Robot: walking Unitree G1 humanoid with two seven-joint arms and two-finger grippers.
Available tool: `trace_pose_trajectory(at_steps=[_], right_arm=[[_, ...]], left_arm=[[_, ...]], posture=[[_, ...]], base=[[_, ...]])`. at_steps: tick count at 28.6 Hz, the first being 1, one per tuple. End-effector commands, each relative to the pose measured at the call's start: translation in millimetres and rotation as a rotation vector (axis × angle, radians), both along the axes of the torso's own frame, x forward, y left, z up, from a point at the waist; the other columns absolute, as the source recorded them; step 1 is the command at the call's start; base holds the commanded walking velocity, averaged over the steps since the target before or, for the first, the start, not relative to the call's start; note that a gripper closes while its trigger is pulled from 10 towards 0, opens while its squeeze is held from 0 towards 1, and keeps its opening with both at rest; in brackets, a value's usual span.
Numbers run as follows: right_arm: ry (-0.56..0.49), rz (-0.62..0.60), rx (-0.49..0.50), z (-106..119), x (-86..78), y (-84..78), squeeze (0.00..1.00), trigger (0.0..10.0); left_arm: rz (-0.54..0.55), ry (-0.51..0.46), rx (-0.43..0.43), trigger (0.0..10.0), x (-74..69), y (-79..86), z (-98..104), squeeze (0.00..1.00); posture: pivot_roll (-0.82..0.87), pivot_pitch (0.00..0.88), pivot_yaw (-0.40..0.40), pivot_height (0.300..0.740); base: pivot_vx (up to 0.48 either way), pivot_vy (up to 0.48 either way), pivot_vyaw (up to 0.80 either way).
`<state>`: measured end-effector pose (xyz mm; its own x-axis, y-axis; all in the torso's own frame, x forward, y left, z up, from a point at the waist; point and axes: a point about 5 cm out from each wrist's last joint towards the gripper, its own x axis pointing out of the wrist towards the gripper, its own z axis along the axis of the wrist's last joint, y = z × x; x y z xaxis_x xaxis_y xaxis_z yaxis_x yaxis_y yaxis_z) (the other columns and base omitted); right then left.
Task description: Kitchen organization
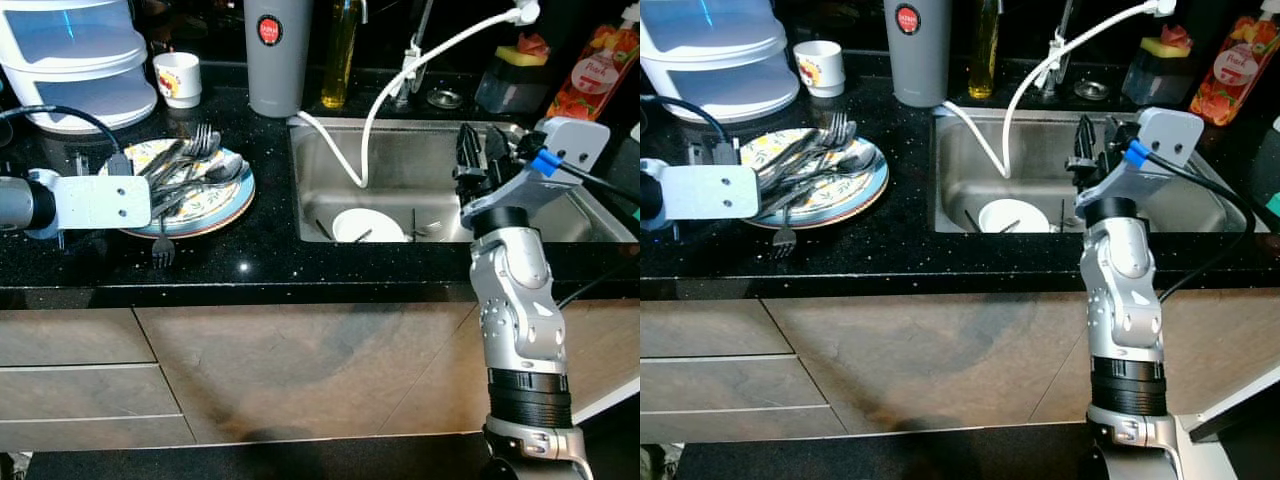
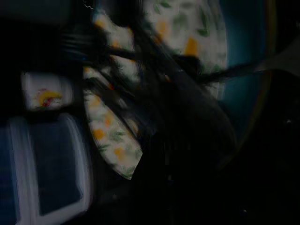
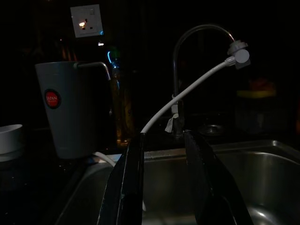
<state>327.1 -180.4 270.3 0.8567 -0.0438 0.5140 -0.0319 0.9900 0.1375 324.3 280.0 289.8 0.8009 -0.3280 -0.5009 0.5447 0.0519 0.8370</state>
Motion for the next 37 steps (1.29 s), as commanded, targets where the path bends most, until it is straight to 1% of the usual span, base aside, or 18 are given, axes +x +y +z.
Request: trace_pose_trajectory(at_steps=[1,2,5,6,7,8,9,13,16,20,26,30,31,32,33,34,35,37], right_arm=[[-0.014,-0.005,0.006,3,-1.1,-1.4,0.0,10.0],[-0.014,-0.004,0.007,3,-0.8,-1.6,0.0,10.0],[-0.014,-0.004,0.008,3,-0.5,-1.6,0.0,10.0],[-0.014,-0.002,0.008,3,-0.3,-1.2,0.0,10.0],[-0.014,-0.001,0.007,3,-0.1,-1.0,0.0,10.0],[-0.014,0.0,0.007,3,0.2,-0.8,0.0,10.0],[-0.015,0.0,0.008,3,0.5,-0.7,0.0,10.0],[-0.016,0.001,0.008,4,0.8,-0.7,0.0,10.0],[-0.018,-0.001,0.007,4,0.6,-0.9,0.0,10.0],[-0.019,-0.005,0.007,5,0.4,-2.0,0.0,10.0],[-0.02,-0.011,0.002,6,0.7,-3.8,0.0,10.0],[-0.022,-0.014,0.001,6,0.5,-3.6,0.0,10.0],[-0.023,-0.018,0.0,6,0.2,-4.2,0.0,10.0],[-0.023,-0.018,0.0,6,0.2,-4.2,0.0,10.0],[-0.025,-0.026,-0.002,7,-0.8,-5.7,0.0,10.0],[-0.027,-0.031,-0.003,7,-1.5,-6.7,0.0,10.0],[-0.027,-0.031,-0.003,7,-1.5,-6.7,0.0,10.0],[-0.03,-0.041,-0.003,8,-3.2,-8.5,0.0,10.0]], left_arm=[[-0.028,-0.007,-0.013,0.0,0.5,-5.9,3,0.0],[-0.06,-0.072,-0.046,0.0,-0.8,-12.7,20,0.0],[-0.082,-0.146,-0.082,0.0,-2.0,-20.1,38,0.0],[-0.099,-0.207,-0.09,4.0,-3.4,-25.6,49,0.0],[-0.11,-0.247,-0.094,4.0,-4.6,-29.2,57,0.0],[-0.126,-0.296,-0.11,10.0,-5.8,-33.8,66,0.0],[-0.147,-0.363,-0.131,10.0,-7.4,-40.0,77,0.0],[-0.163,-0.449,-0.162,10.0,-7.6,-48.1,88,0.0],[-0.162,-0.503,-0.244,10.0,-1.8,-57.5,83,0.0],[-0.151,-0.514,-0.305,10.0,2.6,-62.0,77,0.0],[-0.233,-0.589,-0.454,10.0,16.2,-103.4,58,0.0],[-0.259,-0.589,-0.545,10.0,31.0,-135.1,37,0.0],[-0.259,-0.569,-0.611,10.0,37.2,-147.8,29,0.0],[-0.259,-0.569,-0.611,10.0,37.2,-147.8,29,0.0],[-0.248,-0.472,-0.789,10.0,46.6,-172.0,14,0.0],[-0.238,-0.39,-0.903,10.0,50.1,-182.4,8,0.0],[-0.238,-0.39,-0.903,10.0,50.1,-182.4,8,0.0],[-0.193,-0.239,-1.106,10.0,56.6,-198.7,0,0.0]], posture=[[0.11,0.053,-0.05,0.74],[0.11,0.053,-0.052,0.74],[0.11,0.053,-0.055,0.74],[0.11,0.052,-0.055,0.74],[0.11,0.052,-0.055,0.74],[0.11,0.05,-0.056,0.74],[0.11,0.05,-0.057,0.74],[0.11,0.047,-0.057,0.74],[0.11,0.046,-0.056,0.74],[0.1,0.045,-0.058,0.74],[0.1,0.043,-0.063,0.74],[0.09,0.039,-0.061,0.74],[0.07,0.036,-0.058,0.74],[0.07,0.036,-0.058,0.74],[0.05,0.031,-0.051,0.74],[0.05,0.031,-0.048,0.74],[0.05,0.031,-0.048,0.74],[0.04,0.029,-0.042,0.74]], base=[[0.0,0.0,0.0],[0.0,0.0,0.0],[0.0,0.0,0.0],[0.0,0.0,0.0],[0.0,0.0,0.0],[0.0,0.0,0.0],[0.0,0.0,0.0],[0.0,0.0,0.0],[0.0,0.0,0.0],[0.0,0.0,0.0],[0.0,0.0,0.0],[0.0,0.0,0.0],[0.0,0.0,0.0],[0.0,0.0,0.0],[0.0,0.0,0.0],[0.0,0.0,0.0],[0.0,0.0,0.0],[0.0,0.0,0.0]])
